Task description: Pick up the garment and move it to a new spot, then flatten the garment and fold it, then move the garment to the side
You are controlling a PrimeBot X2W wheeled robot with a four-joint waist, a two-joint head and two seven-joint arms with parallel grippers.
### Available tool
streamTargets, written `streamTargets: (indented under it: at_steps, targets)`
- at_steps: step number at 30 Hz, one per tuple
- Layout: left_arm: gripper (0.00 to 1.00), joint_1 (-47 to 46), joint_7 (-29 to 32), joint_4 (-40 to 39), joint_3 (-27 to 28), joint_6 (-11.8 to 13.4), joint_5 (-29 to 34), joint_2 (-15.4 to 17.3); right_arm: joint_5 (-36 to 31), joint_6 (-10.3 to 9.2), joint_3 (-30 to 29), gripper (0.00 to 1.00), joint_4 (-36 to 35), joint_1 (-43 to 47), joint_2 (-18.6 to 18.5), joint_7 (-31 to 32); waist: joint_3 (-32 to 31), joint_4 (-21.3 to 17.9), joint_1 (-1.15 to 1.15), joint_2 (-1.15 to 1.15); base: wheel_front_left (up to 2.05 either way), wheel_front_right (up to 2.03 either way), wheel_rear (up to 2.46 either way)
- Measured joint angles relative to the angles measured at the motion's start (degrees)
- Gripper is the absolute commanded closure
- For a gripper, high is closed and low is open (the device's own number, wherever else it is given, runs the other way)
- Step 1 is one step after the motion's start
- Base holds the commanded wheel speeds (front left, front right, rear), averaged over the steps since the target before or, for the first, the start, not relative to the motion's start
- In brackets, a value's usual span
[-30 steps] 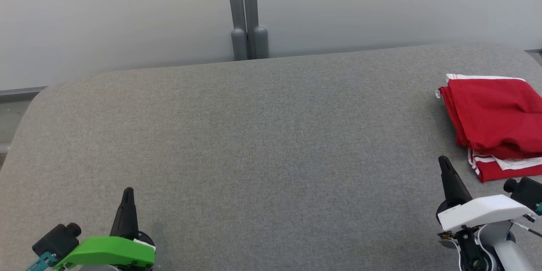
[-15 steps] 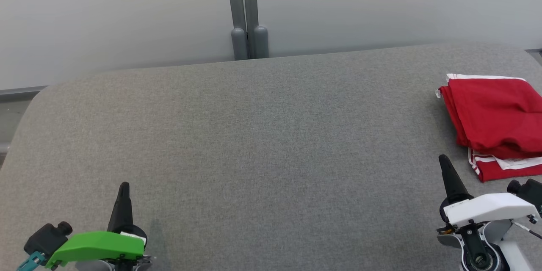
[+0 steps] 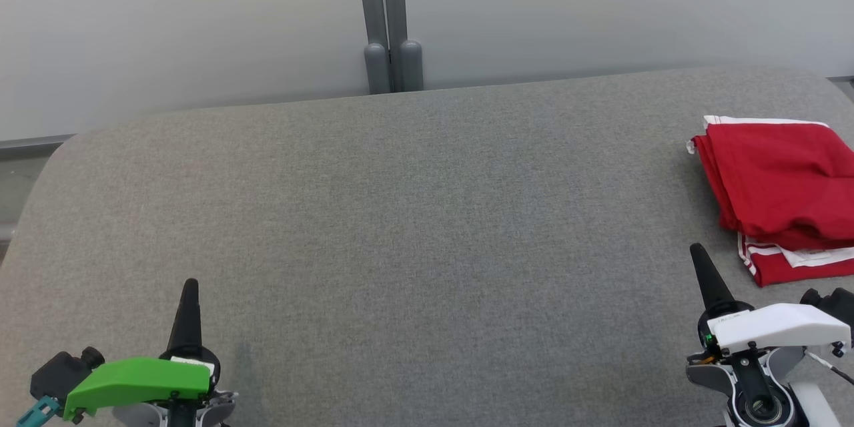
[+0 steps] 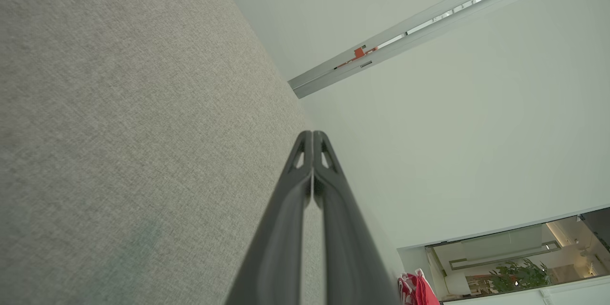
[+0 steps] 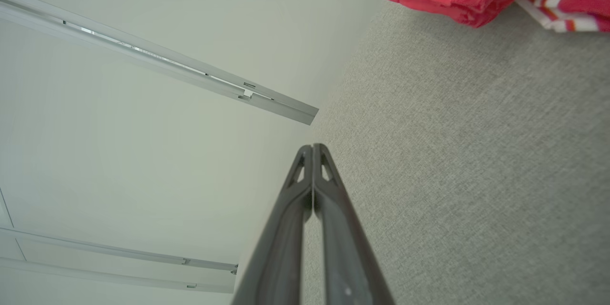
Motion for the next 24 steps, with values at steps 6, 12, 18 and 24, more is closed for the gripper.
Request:
streamTargets:
  at_steps: [6,12,18,24]
  targets:
    - [1.0,-0.25,0.81,-0.1,0.33,-0.02,-3.13,-0.01,2.78,0.0,-0.63,1.0,-0.11,-0.04,0.45,0.92,0.04,0.0,0.0,0.0,0.0,0.0,0.0]
    - [1.0,-0.7,1.75,-0.23,0.69,-0.03,-6.06,-0.01,5.39,0.0,-1.22,1.0,-0.18,-0.15,0.8,1.78,0.08,0.0,0.0,0.0,0.0,0.0,0.0]
    - [1.0,-0.94,2.58,-0.38,1.08,-0.03,-9.16,-0.01,8.11,0.0,-1.75,1.0,-0.29,-0.29,1.34,2.52,0.12,0.01,0.0,0.0,0.0,0.0,0.0]
    - [1.0,-1.15,3.24,-0.46,1.43,-0.04,-12.1,-0.02,10.59,0.0,-2.32,1.0,-0.36,-0.34,1.74,3.3,0.16,0.01,0.0,0.0,0.0,0.0,0.0]
